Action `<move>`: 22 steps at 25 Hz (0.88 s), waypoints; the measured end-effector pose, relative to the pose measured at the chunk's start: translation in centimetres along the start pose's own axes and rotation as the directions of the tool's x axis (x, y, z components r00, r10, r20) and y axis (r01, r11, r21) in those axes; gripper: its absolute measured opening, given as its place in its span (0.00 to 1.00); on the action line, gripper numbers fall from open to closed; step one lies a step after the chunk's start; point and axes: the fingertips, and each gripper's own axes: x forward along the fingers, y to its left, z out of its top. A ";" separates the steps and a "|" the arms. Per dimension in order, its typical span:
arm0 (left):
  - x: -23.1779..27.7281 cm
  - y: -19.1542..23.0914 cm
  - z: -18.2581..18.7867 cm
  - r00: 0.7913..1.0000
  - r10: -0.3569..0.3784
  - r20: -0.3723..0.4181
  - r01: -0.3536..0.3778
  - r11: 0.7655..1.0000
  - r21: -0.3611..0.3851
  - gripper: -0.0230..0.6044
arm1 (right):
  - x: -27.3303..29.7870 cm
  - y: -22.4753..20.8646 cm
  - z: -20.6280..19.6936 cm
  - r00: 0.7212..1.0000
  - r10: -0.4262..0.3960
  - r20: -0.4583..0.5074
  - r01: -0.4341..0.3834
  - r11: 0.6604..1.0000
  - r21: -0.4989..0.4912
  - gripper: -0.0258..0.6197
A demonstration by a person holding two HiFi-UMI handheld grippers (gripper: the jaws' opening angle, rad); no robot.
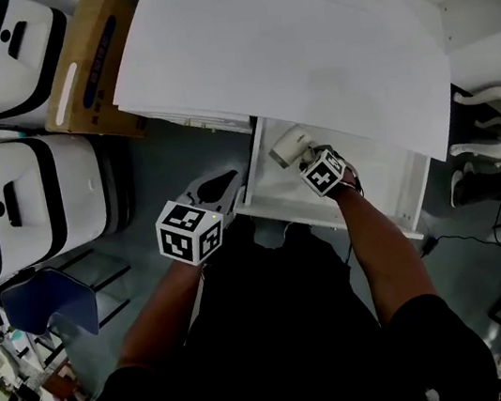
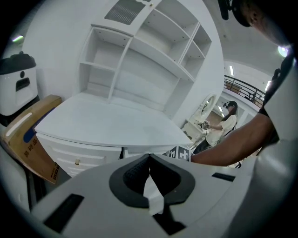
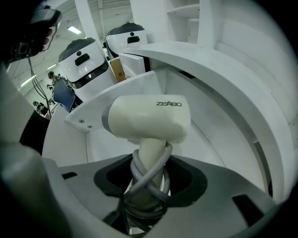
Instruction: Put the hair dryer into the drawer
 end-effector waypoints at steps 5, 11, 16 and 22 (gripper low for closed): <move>0.2 0.4 -0.3 0.999 -0.008 -0.032 0.007 1.000 -0.005 0.05 | 0.9 0.3 0.2 1.000 0.000 -0.012 0.000 1.000 -0.008 0.38; 0.6 0.7 -0.6 0.998 -0.009 -0.059 0.008 1.000 -0.007 0.05 | 1.7 0.1 -0.4 0.999 -0.001 -0.034 0.001 1.000 -0.006 0.38; 0.6 0.7 -0.9 0.998 -0.005 -0.063 0.005 1.000 -0.009 0.05 | 2.4 0.4 -1.2 0.998 0.014 -0.057 -0.014 1.000 0.003 0.38; 0.3 1.1 -1.1 0.998 0.002 -0.064 -0.003 1.000 -0.012 0.05 | 2.7 0.4 -1.5 0.998 0.007 -0.069 -0.008 1.000 -0.007 0.38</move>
